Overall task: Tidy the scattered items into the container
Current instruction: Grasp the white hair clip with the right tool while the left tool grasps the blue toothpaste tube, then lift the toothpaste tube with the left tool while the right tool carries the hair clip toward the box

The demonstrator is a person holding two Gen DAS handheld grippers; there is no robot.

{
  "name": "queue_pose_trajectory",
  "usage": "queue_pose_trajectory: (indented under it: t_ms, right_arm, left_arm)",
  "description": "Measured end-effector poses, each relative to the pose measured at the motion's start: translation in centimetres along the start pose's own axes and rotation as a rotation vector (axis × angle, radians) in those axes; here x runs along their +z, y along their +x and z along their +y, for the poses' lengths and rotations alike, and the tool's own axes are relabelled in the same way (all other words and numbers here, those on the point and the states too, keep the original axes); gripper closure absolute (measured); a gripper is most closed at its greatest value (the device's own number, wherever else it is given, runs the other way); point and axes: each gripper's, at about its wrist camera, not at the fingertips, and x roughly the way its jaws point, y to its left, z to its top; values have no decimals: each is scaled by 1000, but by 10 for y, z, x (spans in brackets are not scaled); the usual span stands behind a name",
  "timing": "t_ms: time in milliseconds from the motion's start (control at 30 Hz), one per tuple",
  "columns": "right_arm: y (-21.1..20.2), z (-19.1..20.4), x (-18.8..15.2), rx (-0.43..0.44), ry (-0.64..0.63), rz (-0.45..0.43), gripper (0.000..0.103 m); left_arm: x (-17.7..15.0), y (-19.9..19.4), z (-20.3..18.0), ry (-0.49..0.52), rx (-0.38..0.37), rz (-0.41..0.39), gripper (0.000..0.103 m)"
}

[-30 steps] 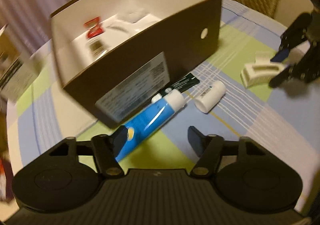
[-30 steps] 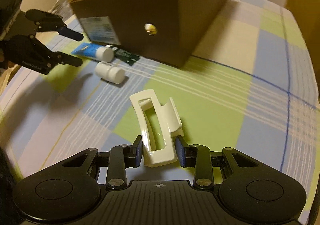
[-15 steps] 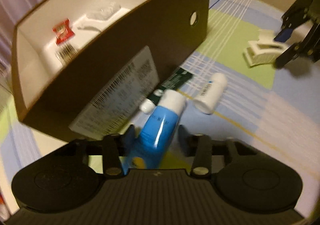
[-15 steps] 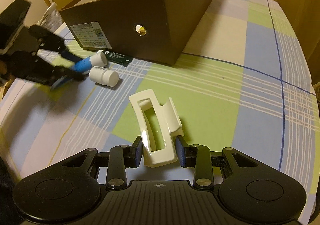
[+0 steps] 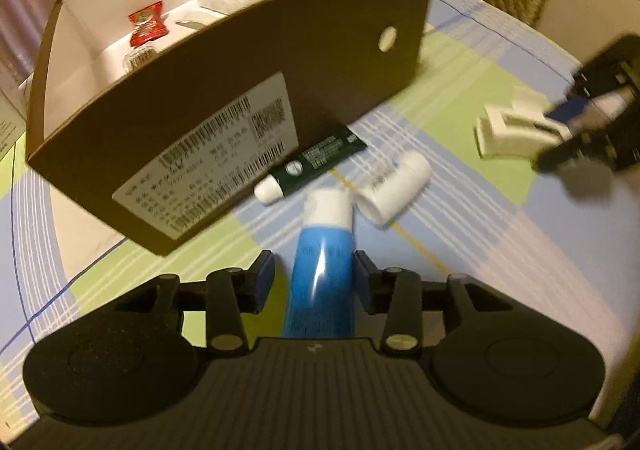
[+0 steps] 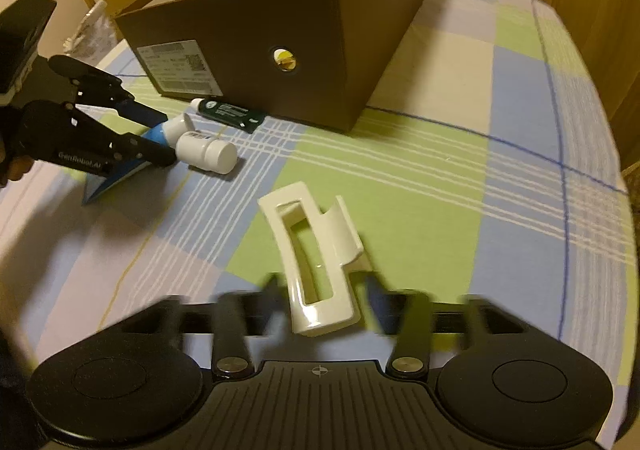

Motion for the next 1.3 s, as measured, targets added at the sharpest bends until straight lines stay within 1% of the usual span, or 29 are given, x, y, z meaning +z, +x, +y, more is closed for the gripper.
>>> queue_pose_trajectory:
  t_ms: [67, 133, 167, 200, 267, 367, 500, 667, 833, 867, 967, 1000, 1033, 1067, 1100, 1133, 1167, 1200, 1300]
  right_arm:
    - [-4, 2, -1, 6, -5, -30, 31]
    - [-4, 3, -1, 8, 4, -30, 31]
    - [-4, 3, -2, 6, 4, -30, 31]
    - [-4, 3, -2, 6, 3, -31, 31]
    - [-5, 4, -2, 9, 2, -36, 31]
    - [-5, 7, 0, 9, -3, -48, 31]
    - [-4, 12, 3, 15, -19, -58, 31]
    - [0, 18, 5, -2, -35, -61, 31]
    - [5, 16, 10, -42, -54, -66, 31]
    - [5, 15, 12, -48, -62, -68, 31]
    - [7, 14, 14, -53, -82, -78, 31]
    - [7, 15, 14, -54, -92, -77, 31]
    - [8, 17, 14, -58, -108, -79, 32]
    - [7, 20, 13, -66, -123, -81, 38]
    - [8, 22, 12, -68, -134, -72, 53]
    - [9, 23, 11, -70, -136, -66, 58]
    - [8, 24, 9, -66, -135, -67, 59]
    - [7, 25, 7, -63, -134, -67, 60]
    - [2, 29, 1, -66, -135, -69, 60]
  left_arm:
    - [5, 3, 2, -33, 8, 1, 62]
    - [8, 4, 2, -53, 14, 7, 62]
    - [8, 4, 2, -57, 16, 10, 64]
    - [7, 3, 2, -61, 12, 12, 69]
    - [5, 1, 1, -68, 0, 14, 75]
    - [-1, -3, -2, -74, 16, 23, 76]
    - [-16, -13, -2, -120, 22, 36, 76]
    - [-39, -29, -7, -162, 29, 58, 76]
    - [-58, -42, -8, -226, 46, 64, 75]
    - [-61, -44, -7, -237, 49, 61, 74]
    - [-62, -44, -4, -254, 67, 58, 66]
    - [-62, -43, -4, -256, 69, 53, 66]
    - [-62, -43, -4, -257, 71, 48, 66]
    - [-61, -42, -4, -258, 71, 43, 66]
    - [-61, -42, -5, -256, 69, 41, 67]
    - [-61, -41, -6, -253, 69, 40, 68]
    - [-61, -42, -7, -250, 65, 38, 73]
    - [-61, -43, -8, -245, 63, 36, 75]
    - [-63, -44, -13, -232, 61, 36, 76]
